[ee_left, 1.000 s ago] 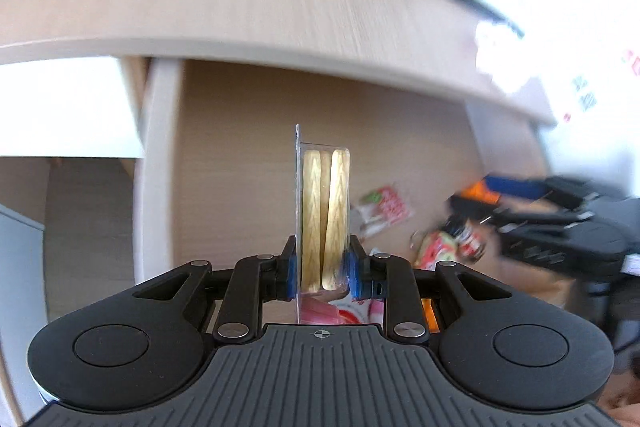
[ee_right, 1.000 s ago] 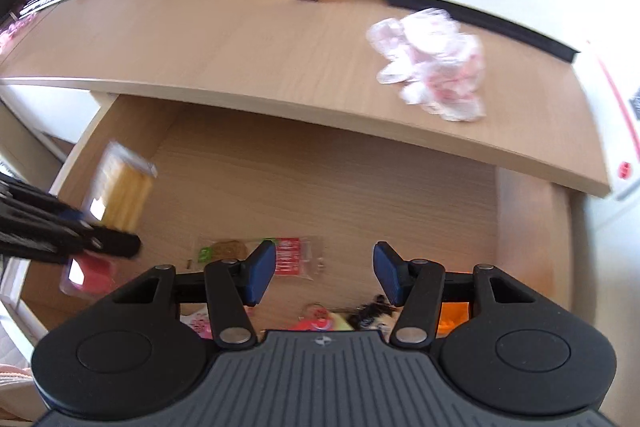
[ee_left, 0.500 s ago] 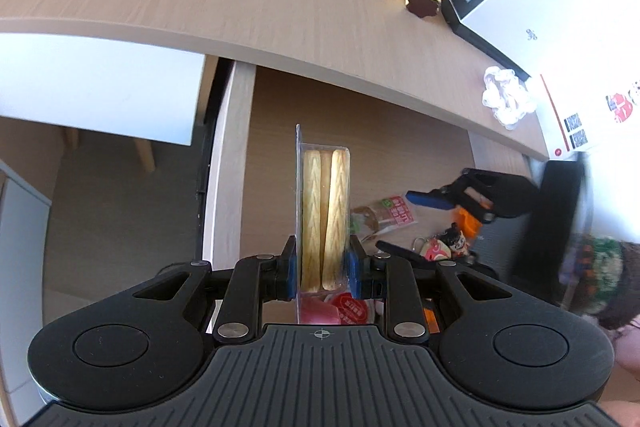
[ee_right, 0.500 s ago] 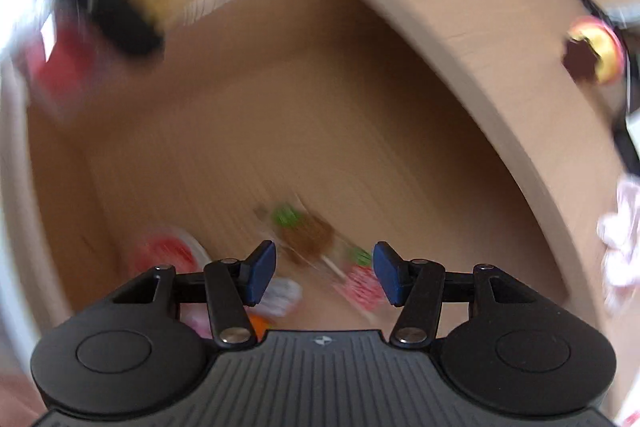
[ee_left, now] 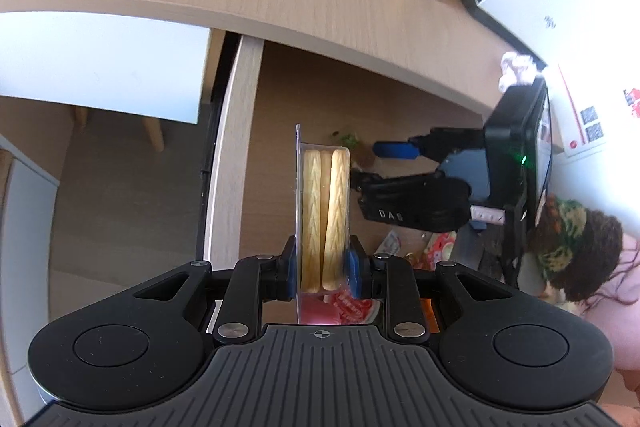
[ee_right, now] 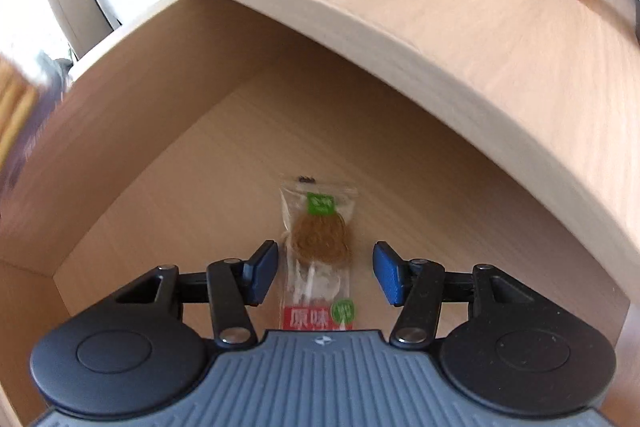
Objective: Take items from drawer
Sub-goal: 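Lift the wafer pack with the left gripper while the right grasps the wrapped cookie, then place the wafer pack on the desktop while the right gripper lifts the cookie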
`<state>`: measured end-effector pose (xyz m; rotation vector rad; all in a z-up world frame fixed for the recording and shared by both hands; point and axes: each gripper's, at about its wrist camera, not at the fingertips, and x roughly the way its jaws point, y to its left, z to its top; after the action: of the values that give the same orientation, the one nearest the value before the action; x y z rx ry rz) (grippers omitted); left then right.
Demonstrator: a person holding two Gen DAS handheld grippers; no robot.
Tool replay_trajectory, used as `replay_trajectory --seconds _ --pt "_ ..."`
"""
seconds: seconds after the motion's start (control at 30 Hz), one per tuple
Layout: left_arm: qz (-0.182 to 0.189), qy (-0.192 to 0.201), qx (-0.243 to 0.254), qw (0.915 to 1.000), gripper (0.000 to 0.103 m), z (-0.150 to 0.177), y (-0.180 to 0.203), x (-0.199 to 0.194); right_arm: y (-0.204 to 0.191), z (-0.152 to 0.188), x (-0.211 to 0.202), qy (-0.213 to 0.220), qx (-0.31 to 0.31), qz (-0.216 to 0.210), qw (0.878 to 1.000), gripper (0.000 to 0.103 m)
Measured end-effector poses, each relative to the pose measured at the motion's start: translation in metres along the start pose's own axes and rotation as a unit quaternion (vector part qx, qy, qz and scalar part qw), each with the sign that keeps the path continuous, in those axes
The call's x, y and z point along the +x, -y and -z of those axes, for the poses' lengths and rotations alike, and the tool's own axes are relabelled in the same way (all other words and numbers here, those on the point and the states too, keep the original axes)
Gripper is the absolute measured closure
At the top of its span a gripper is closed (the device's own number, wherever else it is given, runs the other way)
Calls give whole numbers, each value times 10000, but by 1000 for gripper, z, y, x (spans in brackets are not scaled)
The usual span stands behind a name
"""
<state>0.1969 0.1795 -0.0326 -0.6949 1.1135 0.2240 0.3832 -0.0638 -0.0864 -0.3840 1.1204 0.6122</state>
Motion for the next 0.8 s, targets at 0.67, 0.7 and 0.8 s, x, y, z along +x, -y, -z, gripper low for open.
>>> replay_trajectory --seconds 0.67,0.7,0.8 --pt "384 801 924 9917 77 -34 60 -38 -20 46 -160 1361 1564 194 9781 67" --pt "458 918 923 9904 77 -50 67 -41 -21 37 -161 1413 1676 295 9752 67" --pt "591 1154 796 9884 77 -100 82 -35 -6 53 -184 1494 1883 613 9687 67"
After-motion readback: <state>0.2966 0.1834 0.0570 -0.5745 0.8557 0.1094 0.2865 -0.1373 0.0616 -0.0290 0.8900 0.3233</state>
